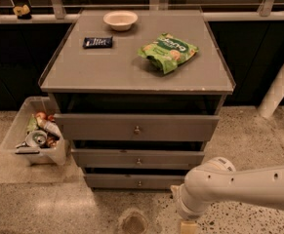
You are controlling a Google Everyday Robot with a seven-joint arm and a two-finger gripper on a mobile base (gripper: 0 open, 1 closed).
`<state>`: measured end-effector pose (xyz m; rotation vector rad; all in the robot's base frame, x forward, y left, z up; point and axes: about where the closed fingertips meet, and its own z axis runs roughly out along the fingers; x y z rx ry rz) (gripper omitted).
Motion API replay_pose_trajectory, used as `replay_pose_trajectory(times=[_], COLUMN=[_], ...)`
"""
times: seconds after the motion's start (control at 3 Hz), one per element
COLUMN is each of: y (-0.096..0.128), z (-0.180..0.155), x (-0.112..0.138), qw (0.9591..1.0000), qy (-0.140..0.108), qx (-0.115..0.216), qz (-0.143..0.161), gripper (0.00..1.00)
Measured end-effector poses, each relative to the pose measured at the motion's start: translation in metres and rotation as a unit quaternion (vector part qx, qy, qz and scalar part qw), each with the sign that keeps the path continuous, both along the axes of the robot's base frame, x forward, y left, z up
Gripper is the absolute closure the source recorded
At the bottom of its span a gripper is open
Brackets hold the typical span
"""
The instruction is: Open middle drawer
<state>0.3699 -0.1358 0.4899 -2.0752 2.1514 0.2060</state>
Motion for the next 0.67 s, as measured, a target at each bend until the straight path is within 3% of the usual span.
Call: replay_pose_trajectory(times=[0.33,0.67], y=[-0.002,-0.012], z=[0.000,0.023], x=[0.006,0.020], qw=[0.9996,0.9939], qy=[-0.021,-0.105], qx=[-0.012,-0.033], qz=[-0.010,0.002], gripper=[0.00,0.00])
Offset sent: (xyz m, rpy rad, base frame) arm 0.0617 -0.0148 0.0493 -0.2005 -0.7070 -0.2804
